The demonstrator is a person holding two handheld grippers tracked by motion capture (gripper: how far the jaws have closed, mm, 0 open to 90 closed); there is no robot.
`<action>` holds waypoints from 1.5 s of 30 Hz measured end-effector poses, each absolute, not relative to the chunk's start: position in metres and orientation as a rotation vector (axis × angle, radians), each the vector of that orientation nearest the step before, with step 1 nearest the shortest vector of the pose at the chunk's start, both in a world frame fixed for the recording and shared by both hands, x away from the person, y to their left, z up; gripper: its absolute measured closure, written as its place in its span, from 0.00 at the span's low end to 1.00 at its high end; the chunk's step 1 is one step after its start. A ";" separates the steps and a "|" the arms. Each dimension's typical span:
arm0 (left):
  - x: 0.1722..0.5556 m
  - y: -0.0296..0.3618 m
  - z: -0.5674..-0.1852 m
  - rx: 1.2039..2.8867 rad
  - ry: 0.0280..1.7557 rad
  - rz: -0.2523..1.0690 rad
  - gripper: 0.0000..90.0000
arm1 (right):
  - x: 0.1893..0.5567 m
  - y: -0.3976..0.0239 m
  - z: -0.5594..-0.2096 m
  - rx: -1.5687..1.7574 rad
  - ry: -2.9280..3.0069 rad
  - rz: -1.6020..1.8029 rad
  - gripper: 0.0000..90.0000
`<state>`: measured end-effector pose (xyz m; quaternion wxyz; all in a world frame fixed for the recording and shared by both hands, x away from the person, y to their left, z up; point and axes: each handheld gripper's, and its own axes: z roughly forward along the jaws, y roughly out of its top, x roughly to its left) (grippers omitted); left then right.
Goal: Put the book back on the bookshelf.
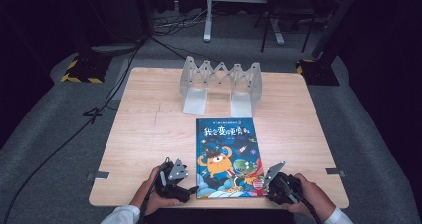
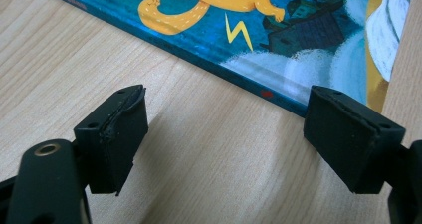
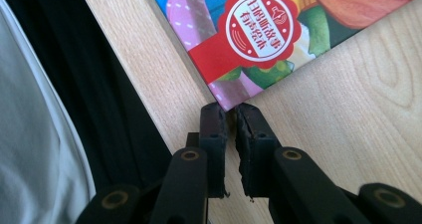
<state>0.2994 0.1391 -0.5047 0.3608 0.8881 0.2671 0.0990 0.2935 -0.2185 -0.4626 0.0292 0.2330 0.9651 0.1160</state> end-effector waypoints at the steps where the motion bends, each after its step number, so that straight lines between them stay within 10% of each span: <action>1: 0.299 0.139 -0.505 2.289 0.687 0.256 0.20 | 0.290 -0.224 -0.464 0.721 2.952 0.430 0.91; 24: 0.300 0.141 -0.505 2.287 0.696 0.259 0.19 | 0.324 -0.256 -0.459 0.868 2.842 1.371 0.42; 45: 0.302 0.142 -0.505 2.297 0.671 0.241 0.19 | 0.387 -0.223 -0.462 0.817 2.902 1.468 0.40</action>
